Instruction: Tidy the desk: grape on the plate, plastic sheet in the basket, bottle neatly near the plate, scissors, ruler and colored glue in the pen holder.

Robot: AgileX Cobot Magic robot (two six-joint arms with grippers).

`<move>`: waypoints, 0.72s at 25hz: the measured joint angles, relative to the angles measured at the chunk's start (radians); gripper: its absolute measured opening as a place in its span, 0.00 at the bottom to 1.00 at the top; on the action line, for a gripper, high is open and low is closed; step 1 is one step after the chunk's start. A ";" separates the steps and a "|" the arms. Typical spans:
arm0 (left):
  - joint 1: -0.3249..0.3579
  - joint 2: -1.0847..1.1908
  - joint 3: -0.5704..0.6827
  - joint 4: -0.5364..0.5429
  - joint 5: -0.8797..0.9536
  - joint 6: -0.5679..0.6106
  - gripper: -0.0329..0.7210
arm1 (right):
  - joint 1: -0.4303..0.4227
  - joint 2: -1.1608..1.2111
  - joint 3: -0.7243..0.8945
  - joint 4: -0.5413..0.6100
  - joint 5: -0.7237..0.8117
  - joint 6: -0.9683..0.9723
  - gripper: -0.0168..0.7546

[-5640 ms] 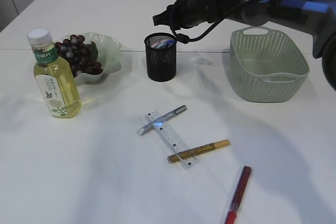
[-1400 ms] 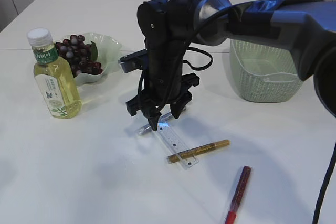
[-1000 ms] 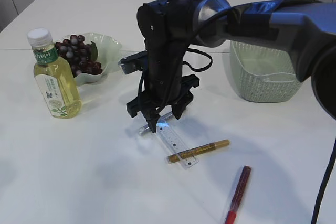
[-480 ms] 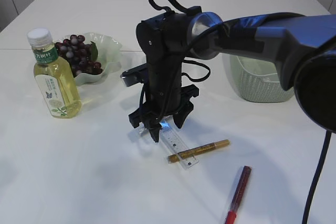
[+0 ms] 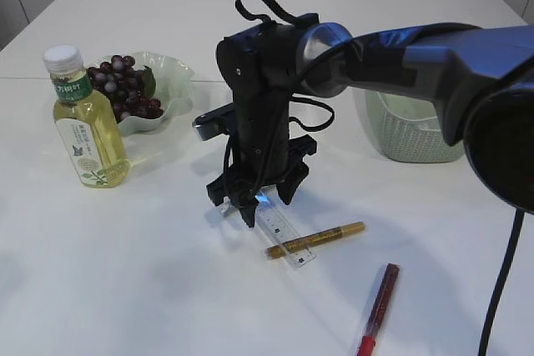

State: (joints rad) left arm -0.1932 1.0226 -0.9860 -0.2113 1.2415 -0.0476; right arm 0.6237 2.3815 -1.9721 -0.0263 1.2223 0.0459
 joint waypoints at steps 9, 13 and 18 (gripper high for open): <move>0.000 0.000 0.000 0.000 0.000 0.000 0.68 | 0.000 0.004 0.000 -0.001 0.000 -0.002 0.70; 0.000 0.000 0.000 0.000 0.000 0.000 0.68 | 0.000 0.004 0.000 -0.002 0.000 -0.002 0.70; 0.000 0.000 0.000 0.000 0.000 0.000 0.68 | 0.000 0.004 0.000 0.000 0.000 -0.002 0.70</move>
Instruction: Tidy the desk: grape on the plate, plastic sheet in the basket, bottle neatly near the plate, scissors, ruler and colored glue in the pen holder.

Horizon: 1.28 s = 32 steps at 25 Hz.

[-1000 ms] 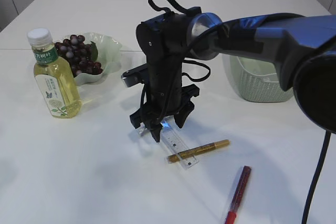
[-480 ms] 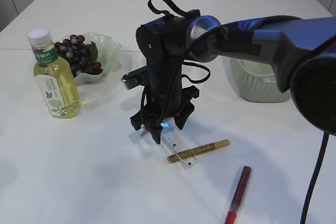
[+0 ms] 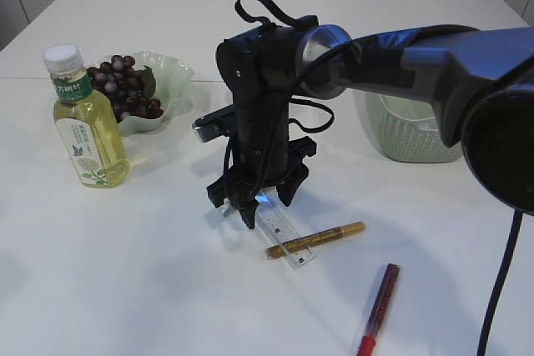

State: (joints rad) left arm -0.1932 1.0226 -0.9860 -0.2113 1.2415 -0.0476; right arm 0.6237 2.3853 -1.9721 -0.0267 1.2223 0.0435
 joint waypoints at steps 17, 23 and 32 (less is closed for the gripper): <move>0.000 0.000 0.000 0.000 0.000 0.000 0.68 | 0.000 0.014 0.000 0.003 -0.002 -0.003 0.69; 0.000 0.000 0.000 0.000 0.000 0.000 0.68 | 0.000 0.014 0.000 0.003 -0.002 -0.006 0.52; 0.000 0.000 0.000 0.000 0.000 0.000 0.68 | 0.000 0.014 0.000 0.003 -0.002 -0.006 0.42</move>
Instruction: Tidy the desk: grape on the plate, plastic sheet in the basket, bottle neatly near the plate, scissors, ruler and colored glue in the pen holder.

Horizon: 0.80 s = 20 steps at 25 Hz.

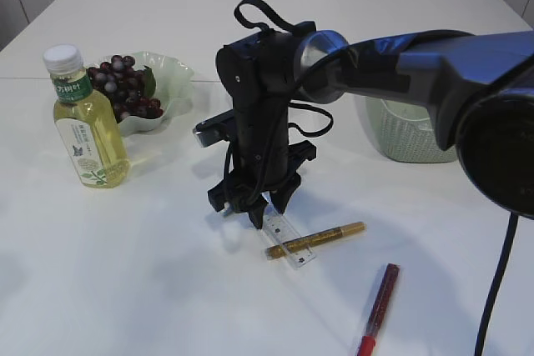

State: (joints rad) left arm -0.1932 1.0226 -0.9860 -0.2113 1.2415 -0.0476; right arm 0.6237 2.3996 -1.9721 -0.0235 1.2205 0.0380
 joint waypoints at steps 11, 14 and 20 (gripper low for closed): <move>0.000 0.000 0.000 0.000 0.000 0.000 0.68 | 0.000 0.000 -0.030 0.005 0.000 0.000 0.42; 0.000 0.000 0.000 0.000 0.000 0.000 0.68 | 0.000 0.000 -0.034 0.013 0.000 0.000 0.42; 0.000 0.000 0.000 -0.002 0.000 0.000 0.68 | 0.000 0.000 -0.036 0.015 0.000 -0.014 0.42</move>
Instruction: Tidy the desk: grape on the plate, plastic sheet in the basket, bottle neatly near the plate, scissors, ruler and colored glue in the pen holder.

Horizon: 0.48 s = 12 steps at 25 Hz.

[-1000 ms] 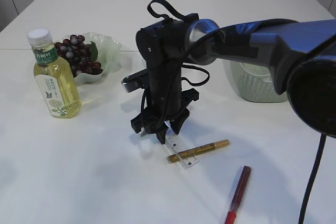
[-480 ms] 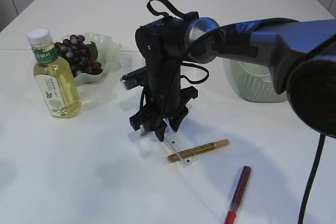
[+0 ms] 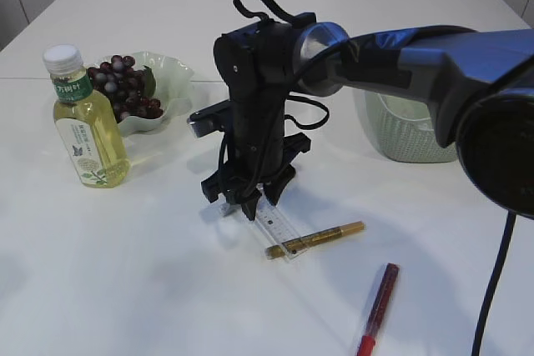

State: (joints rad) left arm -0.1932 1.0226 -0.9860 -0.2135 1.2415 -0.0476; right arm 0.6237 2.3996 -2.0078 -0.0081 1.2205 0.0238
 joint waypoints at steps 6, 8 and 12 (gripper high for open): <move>0.000 0.000 0.000 0.000 0.000 0.000 0.68 | 0.000 -0.020 0.000 0.008 0.000 -0.024 0.42; 0.000 0.000 0.000 0.000 0.000 0.000 0.68 | 0.000 -0.039 0.000 0.008 0.000 -0.024 0.42; 0.000 0.000 0.000 0.000 0.000 0.000 0.68 | 0.000 -0.069 0.000 0.008 0.000 -0.024 0.42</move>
State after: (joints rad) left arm -0.1932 1.0226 -0.9860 -0.2135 1.2415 -0.0476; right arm 0.6237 2.3304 -2.0078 0.0000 1.2205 0.0000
